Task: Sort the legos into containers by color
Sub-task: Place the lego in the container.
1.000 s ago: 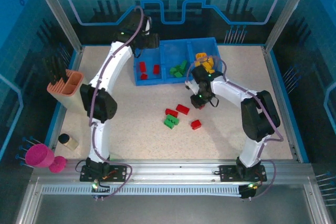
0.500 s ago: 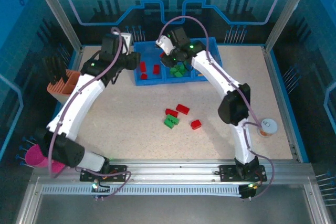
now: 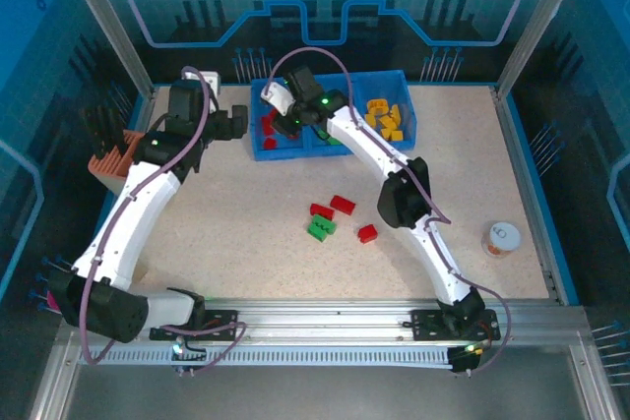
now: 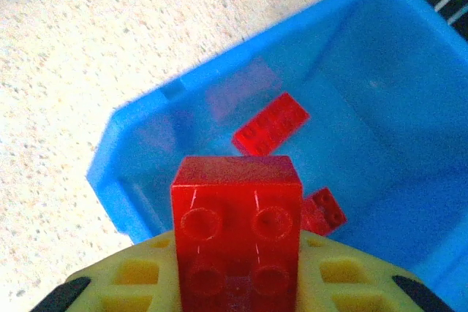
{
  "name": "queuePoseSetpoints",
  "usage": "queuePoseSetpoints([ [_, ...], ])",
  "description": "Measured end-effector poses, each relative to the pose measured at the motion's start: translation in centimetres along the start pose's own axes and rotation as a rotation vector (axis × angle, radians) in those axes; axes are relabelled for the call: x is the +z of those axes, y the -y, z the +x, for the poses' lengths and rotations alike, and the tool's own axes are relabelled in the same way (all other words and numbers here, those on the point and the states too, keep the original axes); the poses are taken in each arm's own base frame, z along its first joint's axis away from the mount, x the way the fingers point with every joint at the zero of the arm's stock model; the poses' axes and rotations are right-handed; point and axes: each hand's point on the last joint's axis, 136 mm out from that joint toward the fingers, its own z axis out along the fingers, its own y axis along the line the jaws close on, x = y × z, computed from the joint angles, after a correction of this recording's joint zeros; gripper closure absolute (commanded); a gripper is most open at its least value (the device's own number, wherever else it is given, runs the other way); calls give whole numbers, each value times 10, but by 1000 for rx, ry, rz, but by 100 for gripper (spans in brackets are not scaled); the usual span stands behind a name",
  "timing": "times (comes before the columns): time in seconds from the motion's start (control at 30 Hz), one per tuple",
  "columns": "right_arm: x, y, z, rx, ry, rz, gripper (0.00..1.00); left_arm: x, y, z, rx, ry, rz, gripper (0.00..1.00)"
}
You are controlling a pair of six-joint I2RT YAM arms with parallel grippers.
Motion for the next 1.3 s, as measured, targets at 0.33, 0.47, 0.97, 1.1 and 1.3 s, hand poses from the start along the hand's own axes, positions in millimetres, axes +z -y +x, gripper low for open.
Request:
queuePoseSetpoints([
  [0.33,31,-2,-13,-71,74,51,63,-13,-15,-7,-87,41,4,1],
  [0.47,48,4,-7,-82,78,90,62,-22,-15,1,-85,56,22,1],
  [0.97,70,12,1,-47,93,135,55,-42,11,-7,-68,150,205,1],
  [1.1,70,12,-1,-48,101,138,55,-45,12,-10,-74,162,216,1],
  [1.3,64,12,-2,-45,99,121,57,-46,23,-5,-69,139,277,9],
])
